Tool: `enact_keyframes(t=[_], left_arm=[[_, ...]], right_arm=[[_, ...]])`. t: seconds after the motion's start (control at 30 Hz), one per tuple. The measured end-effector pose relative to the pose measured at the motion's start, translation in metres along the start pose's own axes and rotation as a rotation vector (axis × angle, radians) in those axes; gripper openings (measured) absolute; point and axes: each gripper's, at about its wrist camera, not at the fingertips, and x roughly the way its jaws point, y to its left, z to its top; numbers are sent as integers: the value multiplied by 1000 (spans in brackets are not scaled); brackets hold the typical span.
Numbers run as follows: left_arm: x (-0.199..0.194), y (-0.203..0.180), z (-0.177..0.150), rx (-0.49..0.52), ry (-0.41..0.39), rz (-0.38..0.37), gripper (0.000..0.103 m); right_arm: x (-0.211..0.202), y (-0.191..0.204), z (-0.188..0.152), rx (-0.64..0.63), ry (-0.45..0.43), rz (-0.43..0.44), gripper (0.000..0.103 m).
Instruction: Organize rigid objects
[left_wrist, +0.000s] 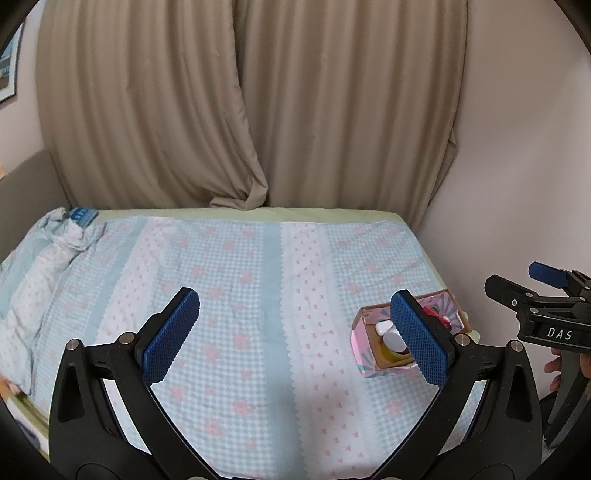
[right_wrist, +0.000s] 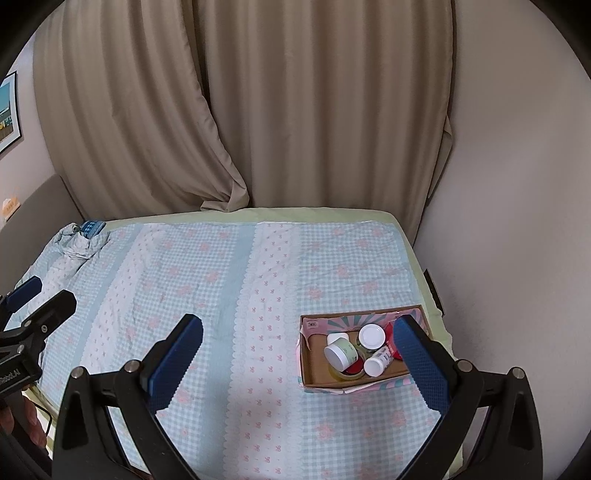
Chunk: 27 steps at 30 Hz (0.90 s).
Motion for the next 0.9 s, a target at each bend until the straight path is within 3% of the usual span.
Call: enact_keyframes(t=[0.9], left_arm=[[4, 8, 4, -8, -12, -3, 103]], right_arm=[[1, 1, 1, -1, 0, -1, 103]])
